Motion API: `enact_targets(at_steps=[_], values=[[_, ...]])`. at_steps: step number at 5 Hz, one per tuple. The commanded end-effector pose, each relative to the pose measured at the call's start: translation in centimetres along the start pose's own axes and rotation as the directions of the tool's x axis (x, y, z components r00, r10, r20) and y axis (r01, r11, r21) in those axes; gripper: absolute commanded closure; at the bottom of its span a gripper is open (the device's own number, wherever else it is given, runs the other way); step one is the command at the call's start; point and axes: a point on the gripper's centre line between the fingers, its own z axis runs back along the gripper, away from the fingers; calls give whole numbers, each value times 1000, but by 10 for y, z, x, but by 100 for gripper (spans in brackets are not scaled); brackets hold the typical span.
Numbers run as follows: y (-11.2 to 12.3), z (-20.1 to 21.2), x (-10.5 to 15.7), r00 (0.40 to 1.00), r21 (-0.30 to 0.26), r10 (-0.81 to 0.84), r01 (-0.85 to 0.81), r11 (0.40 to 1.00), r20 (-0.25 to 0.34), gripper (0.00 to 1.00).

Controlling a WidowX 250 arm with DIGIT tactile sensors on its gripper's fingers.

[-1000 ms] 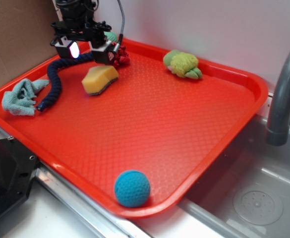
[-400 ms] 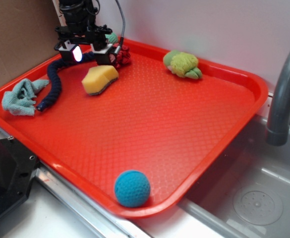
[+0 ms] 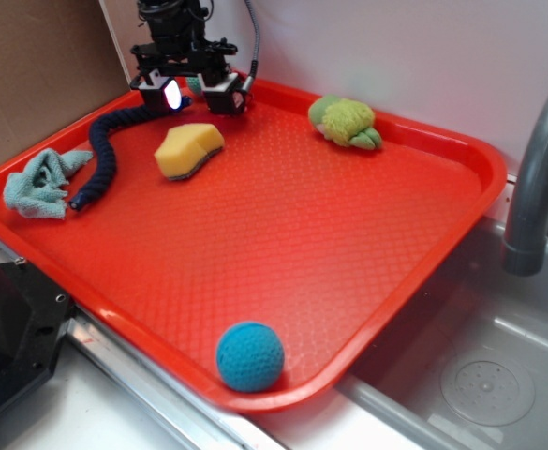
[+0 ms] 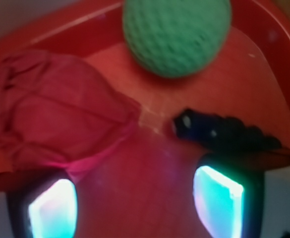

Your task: Grab the red paper.

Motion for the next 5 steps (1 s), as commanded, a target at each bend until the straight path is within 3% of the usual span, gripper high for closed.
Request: enact_targets(at_steps=[1, 2, 3, 5], values=[[-11, 16, 0, 998, 14, -53, 53, 998, 37, 0], [-13, 25, -8, 997, 20, -62, 61, 998, 48, 0], [-21, 40, -7, 997, -14, -63, 64, 998, 54, 0], [-17, 39, 5, 998, -20, -43, 44, 999, 55, 0]])
